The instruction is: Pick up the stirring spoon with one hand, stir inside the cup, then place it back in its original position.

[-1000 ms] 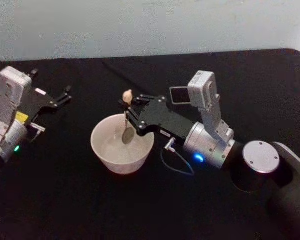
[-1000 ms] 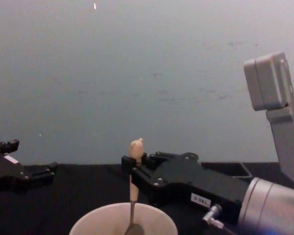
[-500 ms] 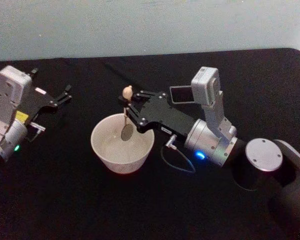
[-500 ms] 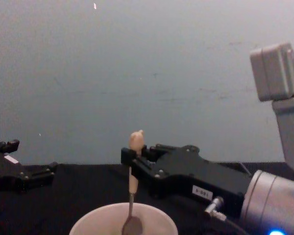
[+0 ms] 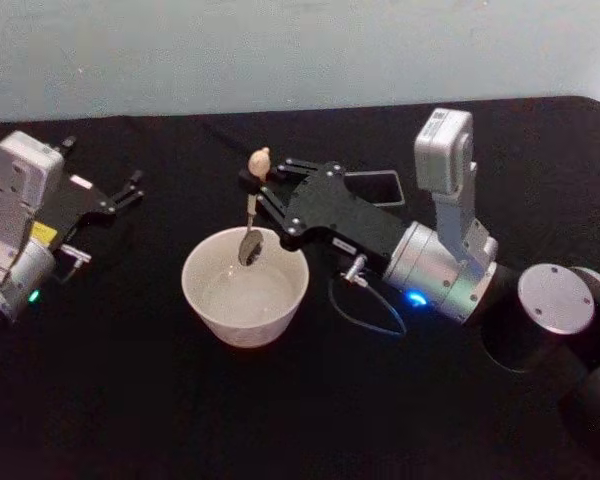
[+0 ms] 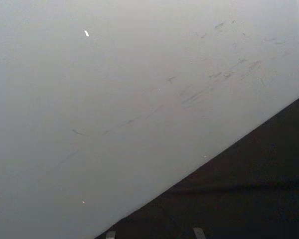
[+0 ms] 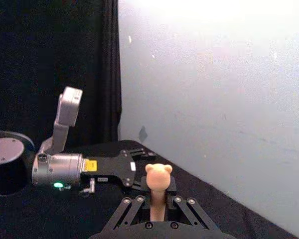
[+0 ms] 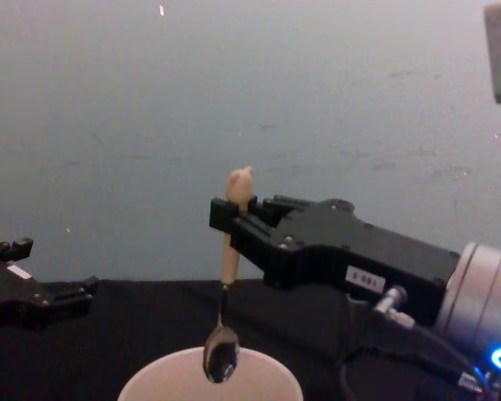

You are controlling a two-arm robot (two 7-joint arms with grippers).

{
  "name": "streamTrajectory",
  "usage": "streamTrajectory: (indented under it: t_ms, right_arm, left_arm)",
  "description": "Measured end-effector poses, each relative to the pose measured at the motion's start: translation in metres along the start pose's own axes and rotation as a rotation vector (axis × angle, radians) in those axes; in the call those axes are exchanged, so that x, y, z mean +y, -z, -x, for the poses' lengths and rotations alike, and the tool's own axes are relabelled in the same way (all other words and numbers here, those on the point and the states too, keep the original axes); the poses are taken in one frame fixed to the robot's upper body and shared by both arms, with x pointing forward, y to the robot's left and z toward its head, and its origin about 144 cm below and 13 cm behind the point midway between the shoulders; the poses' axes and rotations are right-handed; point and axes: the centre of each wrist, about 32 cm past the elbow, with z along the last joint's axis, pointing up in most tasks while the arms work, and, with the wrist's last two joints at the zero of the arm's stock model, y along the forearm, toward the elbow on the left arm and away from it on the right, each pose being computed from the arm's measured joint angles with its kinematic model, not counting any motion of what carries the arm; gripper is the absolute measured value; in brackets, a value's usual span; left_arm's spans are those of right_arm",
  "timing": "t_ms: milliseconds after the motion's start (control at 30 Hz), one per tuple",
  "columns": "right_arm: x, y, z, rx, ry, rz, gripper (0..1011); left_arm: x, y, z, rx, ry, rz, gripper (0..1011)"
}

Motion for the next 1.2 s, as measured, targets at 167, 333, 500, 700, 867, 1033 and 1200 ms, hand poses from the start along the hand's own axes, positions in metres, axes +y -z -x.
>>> streamTrajectory:
  t_ms: [167, 333, 500, 700, 867, 1033, 1200]
  right_arm:
    - [-0.001, -0.006, 0.0, -0.007, -0.006, -0.018, 166]
    - [-0.002, -0.01, -0.001, -0.012, -0.006, -0.03, 166]
    - [-0.003, -0.016, -0.003, -0.022, 0.004, -0.039, 166]
    - [-0.007, -0.03, -0.011, -0.045, 0.03, -0.047, 166]
    - [-0.011, -0.04, -0.018, -0.066, 0.06, -0.062, 166]
    - [-0.018, -0.049, -0.025, -0.087, 0.098, -0.079, 166]
    - [-0.024, -0.053, -0.031, -0.102, 0.138, -0.076, 166]
  left_arm:
    - [0.0, 0.0, 0.0, 0.0, 0.0, 0.0, 1001]
    - [0.0, 0.0, 0.0, 0.0, 0.0, 0.0, 1001]
    - [0.0, 0.0, 0.0, 0.0, 0.0, 0.0, 1001]
    - [0.0, 0.0, 0.0, 0.0, 0.0, 0.0, 1001]
    - [0.0, 0.0, 0.0, 0.0, 0.0, 0.0, 1001]
    - [0.0, 0.0, 0.0, 0.0, 0.0, 0.0, 1001]
    - [0.0, 0.0, 0.0, 0.0, 0.0, 0.0, 1001]
